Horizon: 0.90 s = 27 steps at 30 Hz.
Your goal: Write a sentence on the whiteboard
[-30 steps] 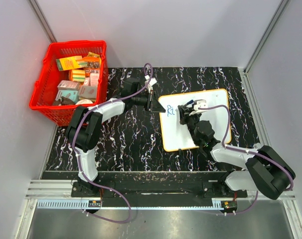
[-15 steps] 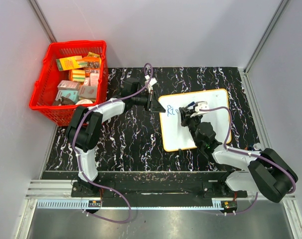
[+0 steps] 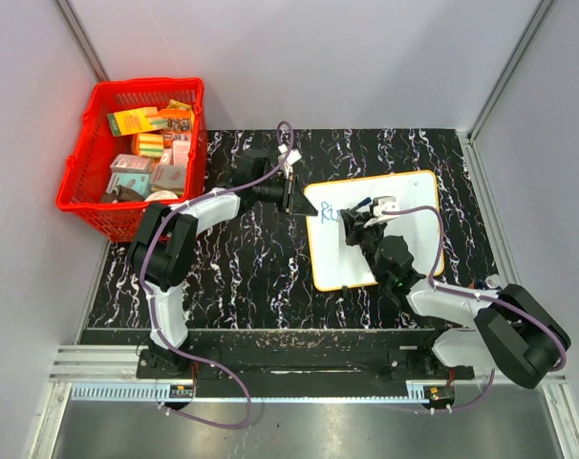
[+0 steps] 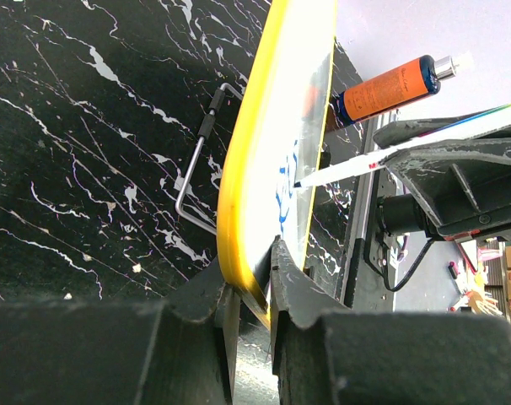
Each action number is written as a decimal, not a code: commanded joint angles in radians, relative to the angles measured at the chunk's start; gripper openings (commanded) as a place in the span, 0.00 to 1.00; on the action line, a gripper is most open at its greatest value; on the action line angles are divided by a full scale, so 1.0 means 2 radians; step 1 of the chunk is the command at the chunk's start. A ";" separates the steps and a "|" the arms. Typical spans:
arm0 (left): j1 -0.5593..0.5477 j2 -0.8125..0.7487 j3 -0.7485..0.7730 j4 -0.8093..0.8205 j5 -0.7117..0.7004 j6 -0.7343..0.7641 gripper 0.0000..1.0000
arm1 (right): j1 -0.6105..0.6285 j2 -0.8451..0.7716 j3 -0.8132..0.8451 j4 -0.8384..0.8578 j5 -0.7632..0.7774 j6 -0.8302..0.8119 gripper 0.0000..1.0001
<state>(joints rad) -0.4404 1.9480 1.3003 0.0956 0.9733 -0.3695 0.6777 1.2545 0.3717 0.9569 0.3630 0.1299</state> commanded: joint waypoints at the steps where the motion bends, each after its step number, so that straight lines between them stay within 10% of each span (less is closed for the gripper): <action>1: -0.014 0.021 -0.004 -0.021 -0.071 0.093 0.00 | -0.004 0.006 -0.003 0.005 -0.014 0.009 0.00; 16: -0.014 0.021 -0.004 -0.022 -0.070 0.095 0.00 | -0.004 -0.119 -0.032 -0.011 0.009 0.002 0.00; 27: -0.015 0.019 -0.004 -0.023 -0.072 0.097 0.00 | -0.023 -0.063 0.024 -0.033 0.006 -0.007 0.00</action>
<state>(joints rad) -0.4404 1.9480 1.3010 0.0956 0.9760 -0.3679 0.6506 1.1084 0.3561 0.8780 0.3756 0.1253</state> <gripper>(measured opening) 0.181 0.066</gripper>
